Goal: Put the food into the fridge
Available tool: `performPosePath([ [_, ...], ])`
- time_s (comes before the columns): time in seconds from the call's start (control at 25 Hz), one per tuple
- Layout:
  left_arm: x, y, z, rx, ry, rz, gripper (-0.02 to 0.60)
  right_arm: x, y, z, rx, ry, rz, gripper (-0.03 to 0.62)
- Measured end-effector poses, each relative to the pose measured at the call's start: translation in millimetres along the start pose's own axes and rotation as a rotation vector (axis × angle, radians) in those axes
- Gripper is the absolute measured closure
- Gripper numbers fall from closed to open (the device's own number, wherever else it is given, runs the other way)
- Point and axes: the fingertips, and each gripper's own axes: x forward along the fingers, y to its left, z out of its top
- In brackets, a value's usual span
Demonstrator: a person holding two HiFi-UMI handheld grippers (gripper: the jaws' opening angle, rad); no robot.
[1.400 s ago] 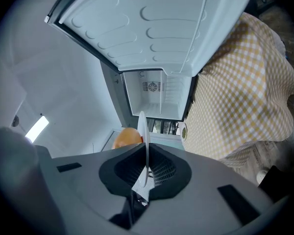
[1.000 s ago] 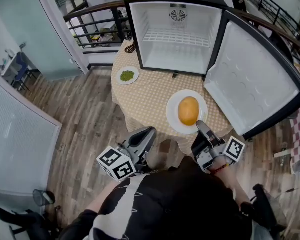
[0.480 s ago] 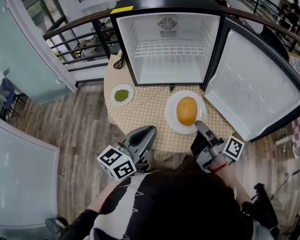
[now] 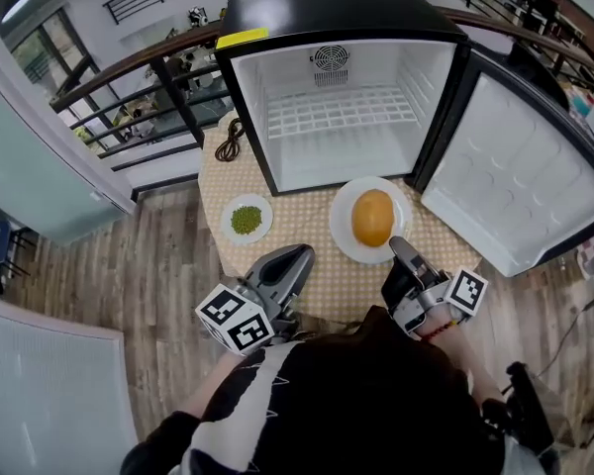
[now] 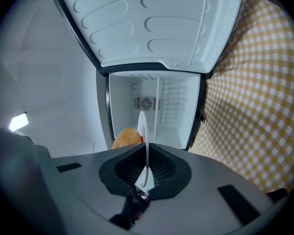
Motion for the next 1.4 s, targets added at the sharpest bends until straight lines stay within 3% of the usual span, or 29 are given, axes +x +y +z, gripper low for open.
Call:
performPosePath([
  [0.32, -13.4, 51.5, 4.2, 0.008, 0.044, -0.069, 0.563, 36.4, -23.1, -15.8, -0.008, -0.085, -0.02, 0.571],
  [0.76, -34.6, 95.7, 2.5, -0.002, 0.079, -0.103, 0.563, 77.6, -40.8, -37.4, -0.011, -0.115, -0.055, 0.571],
  [1.12, -38.6, 107.2, -1.4, -0.02, 0.109, -0.143, 0.563, 88.4, -48.4, -38.7, -0.014, -0.163, -0.118, 0.571],
  [1.4, -42.1, 118.4, -3.8, -0.047, 0.111, -0.122, 0.563, 98.4, -51.5, -32.6, -0.02, -0.169, -0.141, 0.571],
])
